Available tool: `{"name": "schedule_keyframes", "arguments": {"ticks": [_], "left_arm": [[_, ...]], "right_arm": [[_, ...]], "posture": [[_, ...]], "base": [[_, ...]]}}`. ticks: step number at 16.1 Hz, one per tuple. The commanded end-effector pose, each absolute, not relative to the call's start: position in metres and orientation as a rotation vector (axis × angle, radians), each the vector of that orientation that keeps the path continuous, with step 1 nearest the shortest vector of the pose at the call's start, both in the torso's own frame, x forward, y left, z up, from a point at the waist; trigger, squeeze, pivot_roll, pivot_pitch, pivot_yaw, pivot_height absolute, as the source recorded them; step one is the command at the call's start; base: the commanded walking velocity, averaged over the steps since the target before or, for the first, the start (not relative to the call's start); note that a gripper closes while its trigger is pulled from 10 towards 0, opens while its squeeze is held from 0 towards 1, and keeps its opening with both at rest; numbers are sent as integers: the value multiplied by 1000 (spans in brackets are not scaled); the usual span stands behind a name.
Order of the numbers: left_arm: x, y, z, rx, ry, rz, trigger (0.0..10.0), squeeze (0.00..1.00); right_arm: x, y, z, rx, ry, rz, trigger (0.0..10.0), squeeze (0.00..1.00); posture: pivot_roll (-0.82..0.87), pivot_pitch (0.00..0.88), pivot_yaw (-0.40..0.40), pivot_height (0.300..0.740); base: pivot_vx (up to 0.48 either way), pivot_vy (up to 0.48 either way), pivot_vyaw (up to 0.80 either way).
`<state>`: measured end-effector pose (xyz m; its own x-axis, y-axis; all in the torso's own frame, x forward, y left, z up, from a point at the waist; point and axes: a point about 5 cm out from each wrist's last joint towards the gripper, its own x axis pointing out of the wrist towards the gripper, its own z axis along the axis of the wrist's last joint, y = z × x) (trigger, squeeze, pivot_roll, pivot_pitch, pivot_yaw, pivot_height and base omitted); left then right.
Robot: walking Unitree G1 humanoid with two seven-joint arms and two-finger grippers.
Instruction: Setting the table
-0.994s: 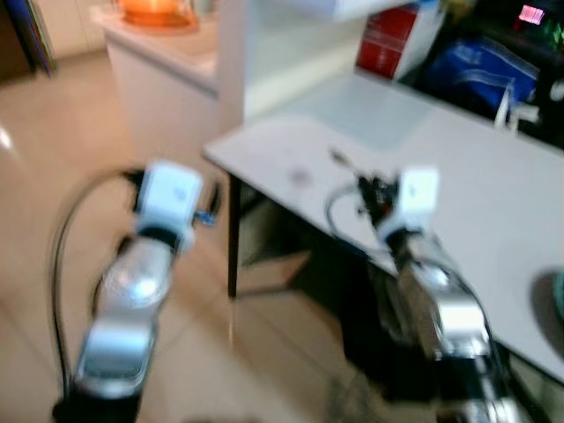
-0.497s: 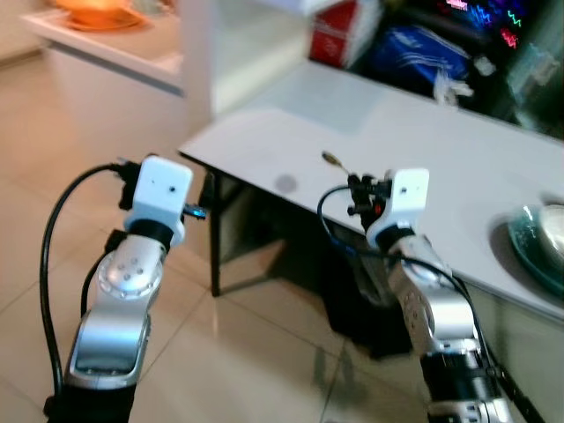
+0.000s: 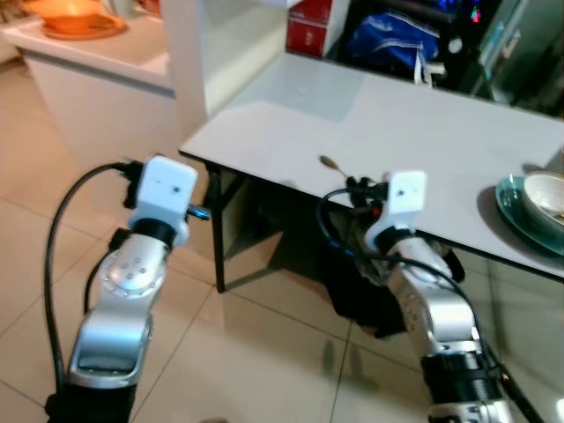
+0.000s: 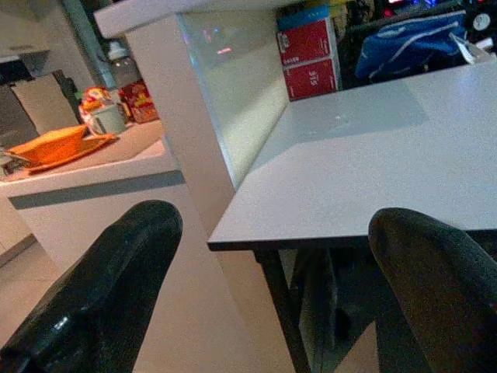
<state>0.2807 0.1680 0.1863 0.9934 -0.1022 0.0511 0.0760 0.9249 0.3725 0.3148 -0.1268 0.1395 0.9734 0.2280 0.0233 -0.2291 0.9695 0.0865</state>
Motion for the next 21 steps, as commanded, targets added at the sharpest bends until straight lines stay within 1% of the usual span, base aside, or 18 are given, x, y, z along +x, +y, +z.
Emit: {"name": "schedule_keyframes", "arguments": {"ticks": [1,13,15,16,18,20,21], "left_arm": [[280,168,187,386,-68,-93,10000,0],[279,167,185,389,-57,-108,10000,0],[279,165,183,392,-50,-122,10000,0],[277,161,180,396,-34,-165,10000,0],[274,155,172,455,-7,-235,10000,0],[270,153,172,428,-9,-269,10000,0],[269,152,172,425,-12,-284,10000,0]], "right_arm": [[317,-126,146,97,-36,233,10000,0],[318,-128,148,94,-46,228,10000,0],[319,-130,151,73,-74,213,10000,0],[318,-135,155,21,-121,170,10000,0],[317,-143,157,-12,-147,87,10000,0],[312,-151,157,-23,-151,-5,10000,0],[310,-152,157,-21,-153,-21,10000,0]], "posture": [[74,0,-73,740],[71,0,-76,740],[71,0,-76,740],[68,0,-77,740],[62,0,-75,740],[58,0,-73,740],[58,0,-73,740]], "base": [[428,0,0],[426,0,0],[388,0,0],[0,0,0],[0,0,0],[0,0,0],[0,0,0]]}}
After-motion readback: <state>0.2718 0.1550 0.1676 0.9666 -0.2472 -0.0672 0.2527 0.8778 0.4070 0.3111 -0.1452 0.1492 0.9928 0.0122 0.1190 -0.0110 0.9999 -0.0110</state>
